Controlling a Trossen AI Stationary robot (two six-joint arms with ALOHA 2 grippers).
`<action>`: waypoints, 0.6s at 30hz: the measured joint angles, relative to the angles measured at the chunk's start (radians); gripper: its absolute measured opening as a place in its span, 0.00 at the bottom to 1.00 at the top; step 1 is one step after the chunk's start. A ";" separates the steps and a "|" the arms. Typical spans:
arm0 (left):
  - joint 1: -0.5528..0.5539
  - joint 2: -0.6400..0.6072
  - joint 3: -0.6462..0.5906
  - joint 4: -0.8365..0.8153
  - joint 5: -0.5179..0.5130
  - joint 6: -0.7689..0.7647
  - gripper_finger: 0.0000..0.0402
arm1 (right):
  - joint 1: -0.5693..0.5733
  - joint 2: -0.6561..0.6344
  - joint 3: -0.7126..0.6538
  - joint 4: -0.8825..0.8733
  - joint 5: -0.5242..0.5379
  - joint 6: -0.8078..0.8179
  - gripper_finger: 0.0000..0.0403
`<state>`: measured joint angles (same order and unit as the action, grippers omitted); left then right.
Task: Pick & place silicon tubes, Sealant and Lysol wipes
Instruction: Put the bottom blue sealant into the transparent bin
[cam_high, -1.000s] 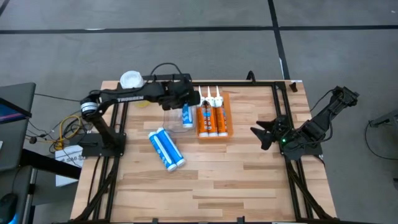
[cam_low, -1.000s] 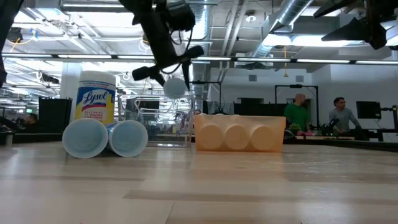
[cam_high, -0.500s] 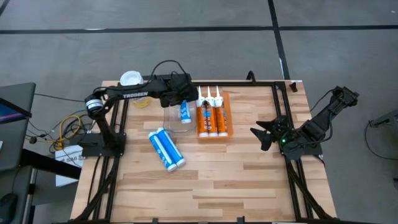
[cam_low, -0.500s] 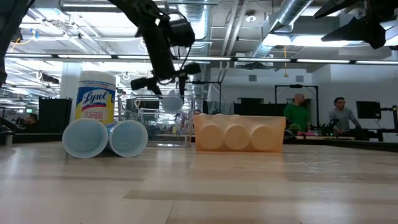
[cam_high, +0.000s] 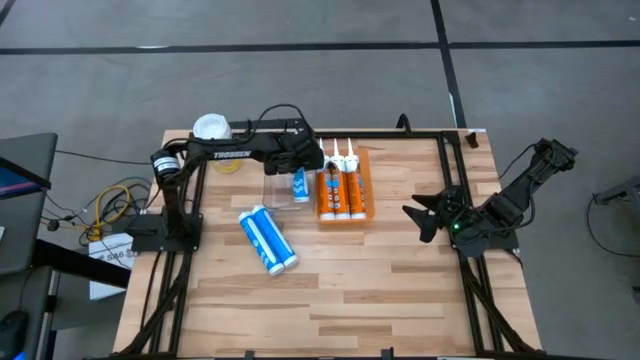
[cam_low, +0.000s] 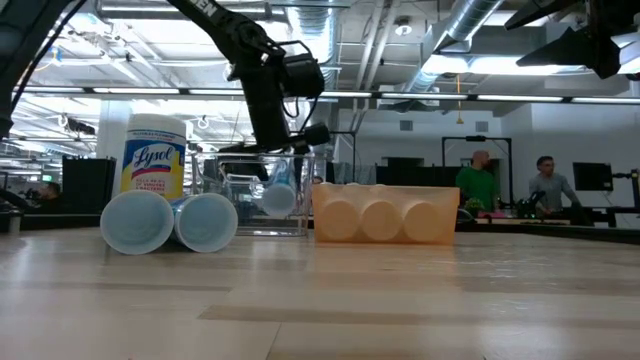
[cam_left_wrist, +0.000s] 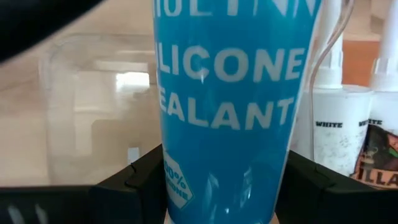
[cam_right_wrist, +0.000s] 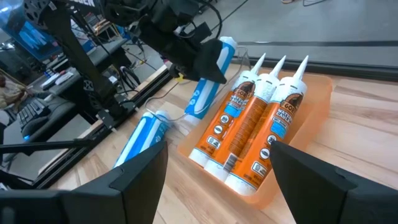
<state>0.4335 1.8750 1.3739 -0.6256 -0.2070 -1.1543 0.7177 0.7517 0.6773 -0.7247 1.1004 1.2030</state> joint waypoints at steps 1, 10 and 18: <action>0.000 0.001 0.000 0.000 0.001 0.008 0.51 | 0.000 0.000 0.000 0.000 0.001 0.000 0.69; -0.022 0.024 0.000 0.023 0.004 0.021 0.51 | 0.000 0.000 0.000 0.000 0.002 0.000 0.69; -0.025 0.061 0.000 0.052 0.089 0.018 0.56 | 0.000 0.000 0.000 0.003 0.001 0.001 0.69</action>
<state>0.4089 1.9360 1.3735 -0.5734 -0.1177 -1.1363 0.7177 0.7513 0.6773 -0.7216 1.1016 1.2036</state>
